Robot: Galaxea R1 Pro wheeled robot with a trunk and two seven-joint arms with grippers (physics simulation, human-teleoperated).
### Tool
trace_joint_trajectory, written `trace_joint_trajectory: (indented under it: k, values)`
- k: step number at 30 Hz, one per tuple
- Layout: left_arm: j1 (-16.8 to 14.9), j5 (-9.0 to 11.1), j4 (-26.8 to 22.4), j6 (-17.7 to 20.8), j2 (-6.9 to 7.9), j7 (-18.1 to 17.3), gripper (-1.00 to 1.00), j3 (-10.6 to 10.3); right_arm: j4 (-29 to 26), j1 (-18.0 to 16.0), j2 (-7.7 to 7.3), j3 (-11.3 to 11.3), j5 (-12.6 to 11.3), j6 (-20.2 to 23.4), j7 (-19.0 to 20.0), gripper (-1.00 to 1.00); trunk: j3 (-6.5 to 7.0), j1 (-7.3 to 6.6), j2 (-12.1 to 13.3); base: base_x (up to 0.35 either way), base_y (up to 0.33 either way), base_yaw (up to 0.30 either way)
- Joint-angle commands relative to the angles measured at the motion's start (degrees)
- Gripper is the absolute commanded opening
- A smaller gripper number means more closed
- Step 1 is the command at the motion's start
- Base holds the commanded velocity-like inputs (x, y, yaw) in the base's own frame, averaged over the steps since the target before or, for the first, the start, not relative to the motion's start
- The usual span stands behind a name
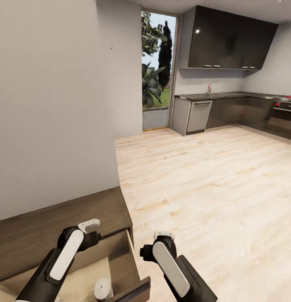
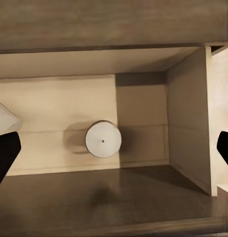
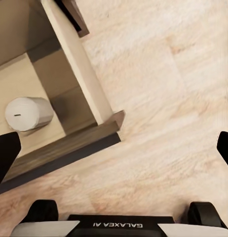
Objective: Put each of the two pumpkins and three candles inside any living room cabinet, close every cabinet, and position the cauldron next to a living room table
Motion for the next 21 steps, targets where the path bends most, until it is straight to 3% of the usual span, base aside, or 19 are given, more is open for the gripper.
trace_joint_trajectory:
  k: [1,21]
  values:
    - [0.0,0.6,-0.1,0.1,0.08,0.6,1.0,-0.1,0.0,-0.1,0.0,0.1,-0.5,0.2,-0.6,1.0,0.13,-0.23,0.4,0.0,0.0,-0.228]
    - [0.0,0.6,0.0,0.1,0.05,0.6,1.0,-0.2,0.0,-0.1,0.0,0.1,-0.5,0.2,-0.7,1.0,3.72,-4.62,8.4,0.0,0.0,-0.018]
